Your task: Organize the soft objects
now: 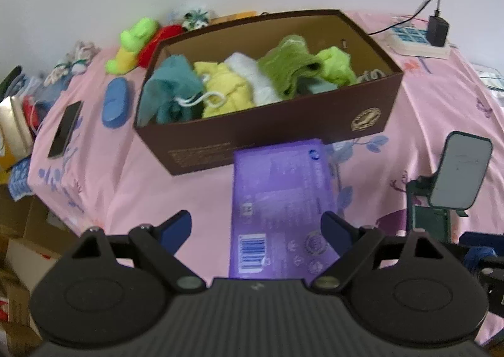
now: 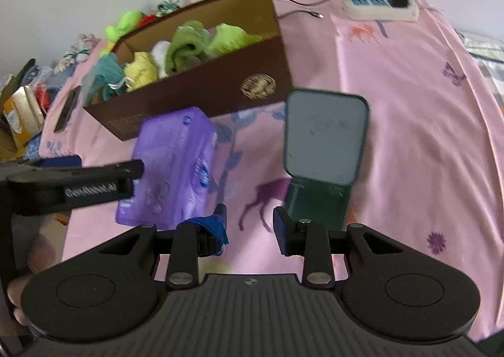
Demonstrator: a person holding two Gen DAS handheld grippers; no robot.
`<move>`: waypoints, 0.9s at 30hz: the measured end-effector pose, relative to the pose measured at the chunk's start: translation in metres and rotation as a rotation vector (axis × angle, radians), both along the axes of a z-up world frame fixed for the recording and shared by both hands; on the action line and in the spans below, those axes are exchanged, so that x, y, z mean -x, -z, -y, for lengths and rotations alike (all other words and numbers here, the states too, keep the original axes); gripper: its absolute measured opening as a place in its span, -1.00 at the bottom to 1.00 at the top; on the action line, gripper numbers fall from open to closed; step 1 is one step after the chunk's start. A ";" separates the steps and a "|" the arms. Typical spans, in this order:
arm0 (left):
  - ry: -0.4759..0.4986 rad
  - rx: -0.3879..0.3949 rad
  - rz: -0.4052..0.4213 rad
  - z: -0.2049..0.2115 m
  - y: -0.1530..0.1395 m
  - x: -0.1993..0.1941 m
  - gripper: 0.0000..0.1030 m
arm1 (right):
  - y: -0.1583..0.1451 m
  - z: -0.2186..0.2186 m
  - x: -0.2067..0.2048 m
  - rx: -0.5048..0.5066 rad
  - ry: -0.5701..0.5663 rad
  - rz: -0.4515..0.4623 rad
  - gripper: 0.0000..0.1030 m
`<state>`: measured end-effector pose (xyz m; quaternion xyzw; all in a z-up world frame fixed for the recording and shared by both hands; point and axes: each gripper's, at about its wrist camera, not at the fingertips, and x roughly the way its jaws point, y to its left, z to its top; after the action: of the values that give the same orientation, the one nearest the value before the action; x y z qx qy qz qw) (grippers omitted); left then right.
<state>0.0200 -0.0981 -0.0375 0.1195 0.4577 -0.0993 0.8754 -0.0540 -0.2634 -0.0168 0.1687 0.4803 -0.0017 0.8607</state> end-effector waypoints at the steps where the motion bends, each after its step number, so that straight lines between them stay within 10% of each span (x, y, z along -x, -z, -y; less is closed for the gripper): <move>1: 0.007 0.003 -0.004 0.001 0.000 -0.001 0.73 | 0.001 0.002 0.002 0.008 0.010 -0.008 -0.71; 14: 0.069 0.035 -0.002 -0.002 -0.009 -0.015 0.73 | 0.003 0.030 0.019 0.057 0.180 -0.058 -0.71; 27: 0.035 0.078 0.084 -0.031 -0.051 -0.046 0.73 | -0.061 0.003 0.009 0.123 0.199 0.174 -0.71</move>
<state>0.0657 -0.0668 0.0131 0.0973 0.4141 -0.1274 0.8960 -0.0628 -0.2662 0.0443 0.1620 0.3837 -0.1018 0.9034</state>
